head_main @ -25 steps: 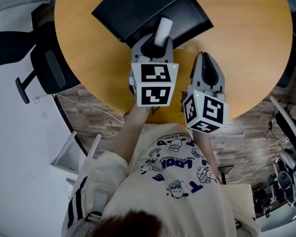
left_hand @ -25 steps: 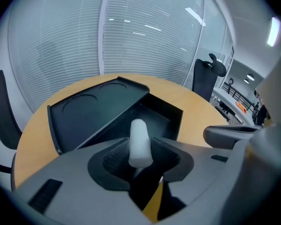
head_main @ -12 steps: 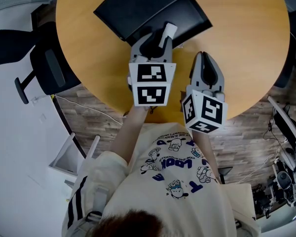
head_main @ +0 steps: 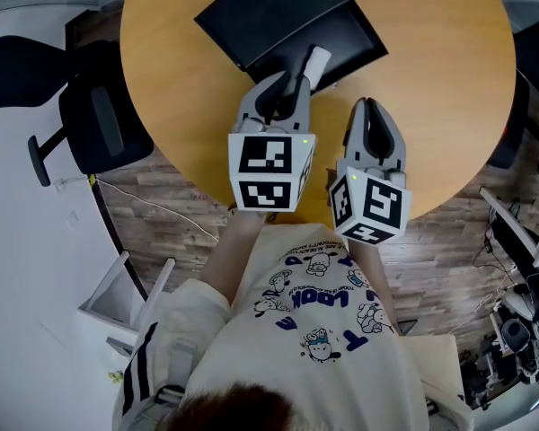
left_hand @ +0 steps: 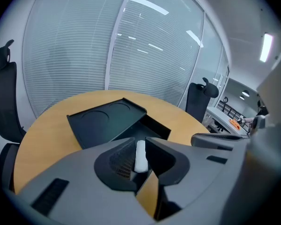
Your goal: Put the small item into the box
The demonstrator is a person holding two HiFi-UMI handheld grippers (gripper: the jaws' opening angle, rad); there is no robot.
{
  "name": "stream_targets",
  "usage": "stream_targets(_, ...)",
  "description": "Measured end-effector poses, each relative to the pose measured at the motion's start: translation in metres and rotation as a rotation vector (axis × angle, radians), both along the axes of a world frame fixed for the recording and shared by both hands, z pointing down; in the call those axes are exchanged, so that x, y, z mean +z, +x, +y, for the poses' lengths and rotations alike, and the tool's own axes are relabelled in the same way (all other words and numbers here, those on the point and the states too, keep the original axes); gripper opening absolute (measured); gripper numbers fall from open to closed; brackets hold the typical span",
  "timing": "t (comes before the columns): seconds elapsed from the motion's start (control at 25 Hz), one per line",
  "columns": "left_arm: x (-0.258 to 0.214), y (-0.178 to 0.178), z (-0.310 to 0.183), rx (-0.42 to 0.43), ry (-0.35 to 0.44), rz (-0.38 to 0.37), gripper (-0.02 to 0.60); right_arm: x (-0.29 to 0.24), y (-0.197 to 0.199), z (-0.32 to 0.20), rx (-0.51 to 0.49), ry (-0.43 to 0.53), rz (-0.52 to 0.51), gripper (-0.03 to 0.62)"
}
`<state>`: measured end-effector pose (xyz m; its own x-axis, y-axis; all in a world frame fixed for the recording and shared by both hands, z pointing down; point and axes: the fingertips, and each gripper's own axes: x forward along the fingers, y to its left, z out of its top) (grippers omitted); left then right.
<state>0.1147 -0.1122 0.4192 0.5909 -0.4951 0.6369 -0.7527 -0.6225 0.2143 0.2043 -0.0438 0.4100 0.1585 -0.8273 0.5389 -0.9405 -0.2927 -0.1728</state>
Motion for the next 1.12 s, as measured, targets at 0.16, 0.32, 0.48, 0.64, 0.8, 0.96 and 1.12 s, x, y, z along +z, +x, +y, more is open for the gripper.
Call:
stream_targets(0.16,-0.022,-0.009,0.002,-0.016,0.061,0.046,0.049,-0.016,-0.009,0.001,-0.012,0.03,0.016,0.046)
stream_targets(0.32,-0.044,-0.017,0.006,-0.022,0.118,0.073,0.038,-0.031,-0.016,0.003,-0.019,0.06,0.031,0.046)
stream_targets(0.48,-0.063,-0.026,0.01,-0.023,0.179,0.08,0.034,-0.048,-0.025,0.004,-0.031,0.093,0.048,0.046)
stream_targets(0.64,-0.08,-0.035,0.015,-0.036,0.225,0.098,0.034,-0.062,-0.032,0.004,-0.043,0.122,0.062,0.046)
stream_targets(0.8,-0.094,-0.044,0.022,-0.049,0.27,0.099,0.034,-0.075,-0.039,0.009,-0.054,0.151,0.075,0.046)
stream_targets(0.96,-0.107,-0.05,0.028,-0.057,0.32,0.094,0.034,-0.085,-0.044,0.012,-0.063,0.177,0.083,0.046)
stream_targets(1.12,-0.116,-0.054,0.034,-0.066,0.338,0.103,0.034,-0.095,-0.048,0.015,-0.074,0.198,0.093,0.046)
